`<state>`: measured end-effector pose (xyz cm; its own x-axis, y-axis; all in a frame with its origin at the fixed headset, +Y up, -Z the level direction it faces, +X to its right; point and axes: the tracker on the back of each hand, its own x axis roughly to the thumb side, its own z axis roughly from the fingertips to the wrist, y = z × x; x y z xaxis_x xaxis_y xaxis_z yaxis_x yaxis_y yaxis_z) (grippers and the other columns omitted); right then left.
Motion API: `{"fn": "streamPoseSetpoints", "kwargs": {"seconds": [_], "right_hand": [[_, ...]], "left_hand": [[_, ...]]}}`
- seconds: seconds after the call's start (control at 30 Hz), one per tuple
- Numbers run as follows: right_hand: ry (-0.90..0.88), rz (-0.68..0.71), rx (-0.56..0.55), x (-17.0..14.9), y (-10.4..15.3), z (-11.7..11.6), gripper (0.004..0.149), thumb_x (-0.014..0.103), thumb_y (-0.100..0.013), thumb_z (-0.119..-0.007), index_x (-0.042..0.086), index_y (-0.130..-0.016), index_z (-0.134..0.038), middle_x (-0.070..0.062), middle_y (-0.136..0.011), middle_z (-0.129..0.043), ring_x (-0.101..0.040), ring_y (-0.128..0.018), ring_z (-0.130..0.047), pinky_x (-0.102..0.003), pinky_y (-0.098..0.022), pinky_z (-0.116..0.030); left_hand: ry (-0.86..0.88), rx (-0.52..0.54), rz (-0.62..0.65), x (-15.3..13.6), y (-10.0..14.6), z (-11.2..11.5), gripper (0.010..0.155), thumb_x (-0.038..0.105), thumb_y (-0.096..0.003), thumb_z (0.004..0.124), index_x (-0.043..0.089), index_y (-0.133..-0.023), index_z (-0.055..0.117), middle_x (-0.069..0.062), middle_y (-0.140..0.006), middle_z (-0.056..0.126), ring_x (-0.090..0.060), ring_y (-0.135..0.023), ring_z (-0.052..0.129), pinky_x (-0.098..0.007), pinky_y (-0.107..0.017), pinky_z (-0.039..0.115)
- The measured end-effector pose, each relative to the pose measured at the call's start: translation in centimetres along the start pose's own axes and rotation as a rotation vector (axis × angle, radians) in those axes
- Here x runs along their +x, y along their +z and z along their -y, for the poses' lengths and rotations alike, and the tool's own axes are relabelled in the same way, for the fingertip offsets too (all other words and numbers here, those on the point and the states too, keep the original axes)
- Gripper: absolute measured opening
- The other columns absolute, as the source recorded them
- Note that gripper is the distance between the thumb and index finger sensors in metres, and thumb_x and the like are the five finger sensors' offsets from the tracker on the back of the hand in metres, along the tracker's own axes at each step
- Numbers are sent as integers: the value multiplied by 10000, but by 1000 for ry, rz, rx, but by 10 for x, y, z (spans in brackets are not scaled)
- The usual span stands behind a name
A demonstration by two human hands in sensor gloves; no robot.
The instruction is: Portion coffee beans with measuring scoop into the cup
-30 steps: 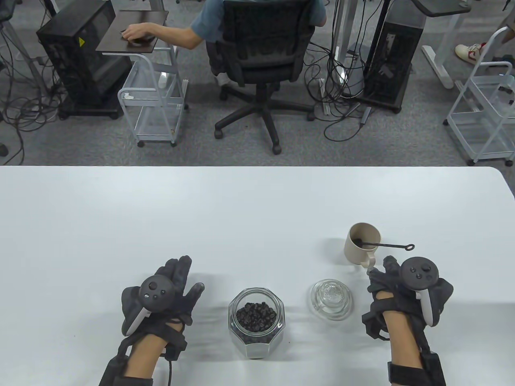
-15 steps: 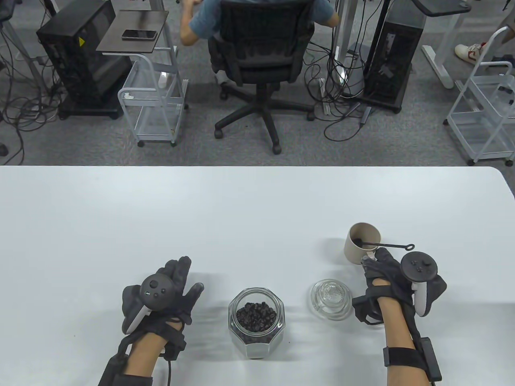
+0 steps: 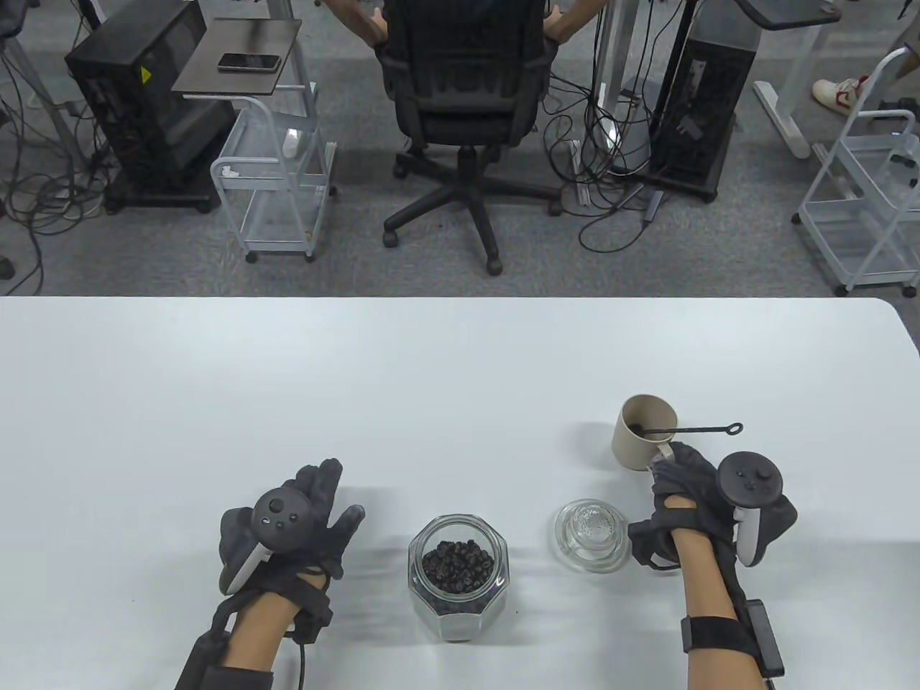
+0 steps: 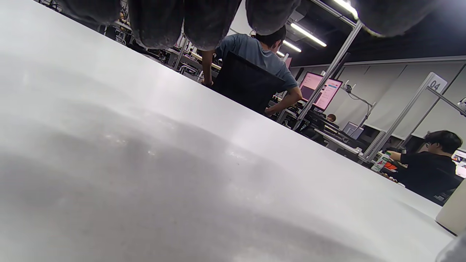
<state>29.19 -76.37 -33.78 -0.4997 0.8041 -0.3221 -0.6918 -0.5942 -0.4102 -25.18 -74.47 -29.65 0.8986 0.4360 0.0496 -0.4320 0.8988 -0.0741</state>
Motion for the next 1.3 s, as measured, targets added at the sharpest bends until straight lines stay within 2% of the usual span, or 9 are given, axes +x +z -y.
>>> {"fn": "streamPoseSetpoints", "kwargs": {"seconds": [0.3, 0.57, 0.7, 0.97, 1.2, 1.3], "right_hand": [[-80, 77, -14, 12, 9, 5, 460, 259, -395, -947, 104, -822, -875, -251, -816, -874, -482, -618, -1056, -545, -399, -889], [-153, 197, 60, 42, 29, -4, 461, 260, -398, -942, 108, -828, -869, -246, -821, -870, -470, -626, -1055, -538, -403, -890], [-210, 221, 139, 63, 38, -17, 463, 252, -399, -943, 102, -830, -866, -249, -823, -867, -473, -635, -1051, -538, -400, -890], [-148, 360, 248, 99, 70, -52, 462, 243, -396, -944, 104, -830, -868, -248, -822, -869, -468, -629, -1056, -531, -397, -893], [-157, 373, 340, 99, 90, -79, 468, 228, -390, -952, 84, -827, -872, -265, -810, -876, -474, -614, -1069, -518, -399, -909], [-105, 381, 377, 98, 95, -90, 468, 228, -389, -953, 86, -827, -872, -264, -810, -877, -473, -615, -1070, -518, -400, -910]], "left_hand": [[4, -2, -1, 0, 1, 0, 819, 694, -442, 585, 270, -1120, 410, -165, -1177, 489, -534, -1066, 541, -725, -684, 480], [12, -2, 9, 3, 2, -1, 818, 693, -441, 586, 270, -1119, 411, -165, -1176, 494, -533, -1066, 545, -725, -684, 481], [19, 0, 11, 2, 2, -1, 816, 691, -444, 586, 270, -1120, 410, -166, -1175, 495, -533, -1066, 545, -725, -685, 480], [28, -3, 25, 4, 2, -1, 815, 691, -443, 585, 268, -1119, 415, -167, -1174, 500, -534, -1064, 549, -725, -683, 483], [32, -5, 18, 2, 2, -2, 815, 691, -444, 584, 270, -1120, 412, -168, -1175, 497, -532, -1067, 545, -729, -685, 472], [33, -3, 16, 1, 2, -3, 813, 689, -445, 585, 273, -1120, 408, -167, -1175, 497, -533, -1065, 548, -729, -685, 472]]}}
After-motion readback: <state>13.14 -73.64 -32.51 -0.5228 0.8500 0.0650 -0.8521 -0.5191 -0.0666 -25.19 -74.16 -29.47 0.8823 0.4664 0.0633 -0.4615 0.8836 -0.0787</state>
